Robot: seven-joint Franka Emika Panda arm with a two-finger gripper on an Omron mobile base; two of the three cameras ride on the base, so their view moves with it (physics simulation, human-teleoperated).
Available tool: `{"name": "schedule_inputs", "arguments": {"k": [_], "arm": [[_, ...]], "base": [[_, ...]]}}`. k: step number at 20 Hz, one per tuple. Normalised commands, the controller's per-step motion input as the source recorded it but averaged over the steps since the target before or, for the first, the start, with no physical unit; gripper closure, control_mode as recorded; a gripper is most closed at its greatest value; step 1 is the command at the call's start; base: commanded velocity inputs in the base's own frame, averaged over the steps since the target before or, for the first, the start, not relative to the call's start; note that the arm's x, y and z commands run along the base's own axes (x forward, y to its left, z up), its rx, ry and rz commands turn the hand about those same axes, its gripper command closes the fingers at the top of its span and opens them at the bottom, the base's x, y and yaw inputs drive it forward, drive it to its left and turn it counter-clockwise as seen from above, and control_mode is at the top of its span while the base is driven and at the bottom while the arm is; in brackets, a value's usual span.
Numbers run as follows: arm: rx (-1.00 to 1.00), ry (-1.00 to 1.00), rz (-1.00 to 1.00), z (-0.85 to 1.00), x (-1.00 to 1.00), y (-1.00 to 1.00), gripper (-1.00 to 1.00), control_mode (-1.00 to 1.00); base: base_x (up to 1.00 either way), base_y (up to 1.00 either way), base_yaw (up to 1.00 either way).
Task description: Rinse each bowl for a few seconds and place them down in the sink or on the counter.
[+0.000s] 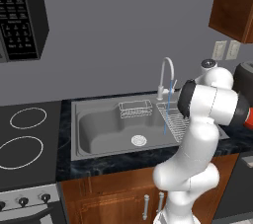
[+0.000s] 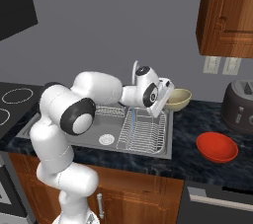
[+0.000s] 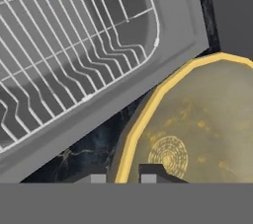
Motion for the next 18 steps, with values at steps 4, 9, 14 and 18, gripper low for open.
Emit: {"name": "schedule_inputs", "arguments": {"k": [4,9,14,18], "arm": [[0.0,0.08,0.06,0.18,-0.02,0.19,1.0,-1.0],[0.0,0.04,0.08,0.09,-0.12,0.19,1.0,-1.0],[0.0,0.02,0.08,0.02,-0.18,0.19,1.0,-1.0],[-0.01,0.0,0.08,0.0,-0.19,0.19,1.0,-1.0]], "base": [[0.0,0.0,0.0],[0.0,0.0,0.0],[0.0,0.0,0.0],[0.0,0.0,0.0]]}}
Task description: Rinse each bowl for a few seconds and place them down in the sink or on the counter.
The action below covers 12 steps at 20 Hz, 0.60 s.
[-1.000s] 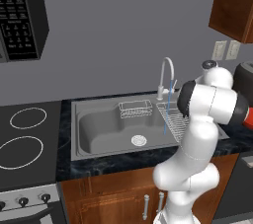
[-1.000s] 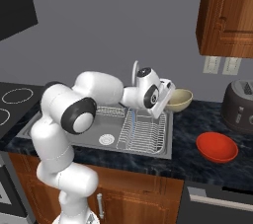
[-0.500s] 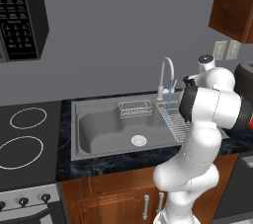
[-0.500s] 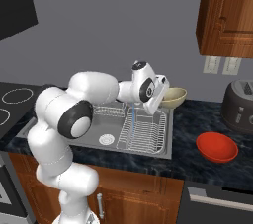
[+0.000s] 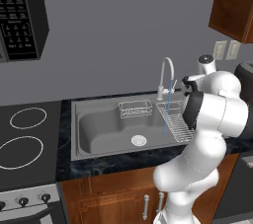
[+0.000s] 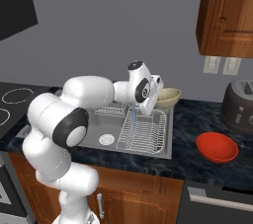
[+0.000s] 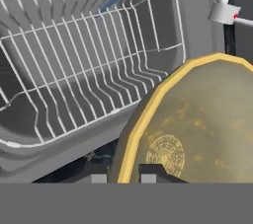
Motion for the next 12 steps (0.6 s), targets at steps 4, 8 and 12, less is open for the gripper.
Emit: {"name": "schedule_inputs", "arguments": {"k": [4,8,12], "arm": [[-0.04,-0.03,0.08,0.0,-0.15,0.24,1.0,-1.0],[-0.01,-0.02,0.1,0.0,-0.11,0.23,1.0,-1.0],[0.0,0.0,0.11,0.0,-0.07,0.22,1.0,-1.0]], "base": [[0.0,0.0,0.0],[0.0,0.0,0.0],[0.0,0.0,0.0]]}}
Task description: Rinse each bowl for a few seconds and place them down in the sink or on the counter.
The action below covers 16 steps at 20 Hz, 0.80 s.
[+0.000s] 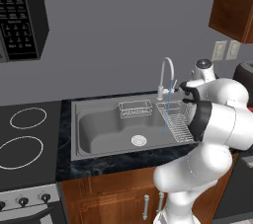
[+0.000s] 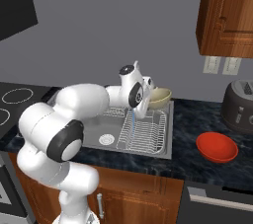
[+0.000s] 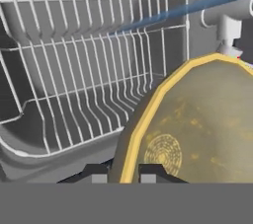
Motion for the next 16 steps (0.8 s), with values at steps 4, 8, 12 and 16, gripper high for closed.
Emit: {"name": "schedule_inputs", "arguments": {"k": [4,8,12,16], "arm": [[0.0,0.0,0.12,0.0,-0.11,0.19,1.0,-1.0],[0.03,0.02,0.12,0.0,-0.06,0.13,1.0,-1.0],[0.05,0.02,0.12,0.04,-0.06,0.03,1.0,-1.0],[0.04,0.01,0.1,0.01,-0.06,0.1,1.0,-1.0]], "base": [[0.0,0.0,0.0],[0.0,0.0,0.0],[0.0,0.0,0.0],[0.0,0.0,0.0]]}}
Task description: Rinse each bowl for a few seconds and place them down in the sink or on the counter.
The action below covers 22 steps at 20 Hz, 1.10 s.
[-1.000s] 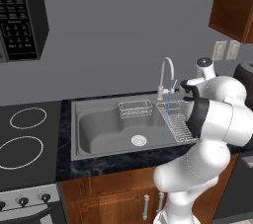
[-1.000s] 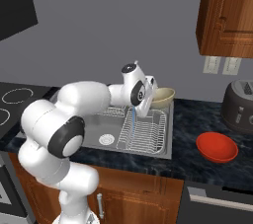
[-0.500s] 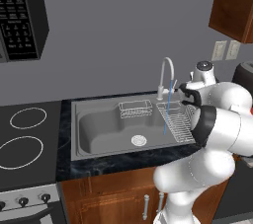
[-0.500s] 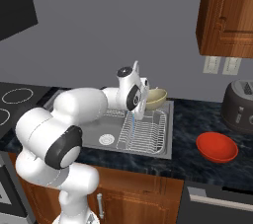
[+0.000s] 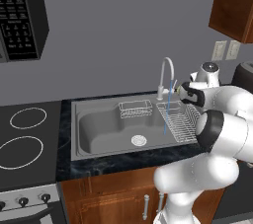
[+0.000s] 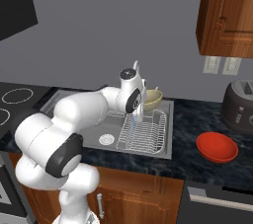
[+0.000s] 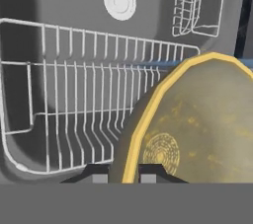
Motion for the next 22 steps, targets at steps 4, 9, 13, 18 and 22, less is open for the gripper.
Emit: {"name": "schedule_inputs", "arguments": {"k": [4,9,13,18,22], "arm": [[0.02,0.03,0.06,0.0,0.0,0.15,1.0,-1.0],[0.01,0.03,0.04,0.0,0.0,0.17,1.0,-1.0],[0.0,0.04,0.02,0.0,0.0,0.19,1.0,-1.0],[0.01,0.05,0.01,-0.07,0.04,0.03,1.0,-1.0],[0.01,0.04,0.01,-0.15,0.11,0.0,1.0,-1.0]], "base": [[0.0,0.0,0.0],[0.0,0.0,0.0],[0.0,0.0,0.0],[0.0,0.0,0.0],[0.0,0.0,0.0]]}}
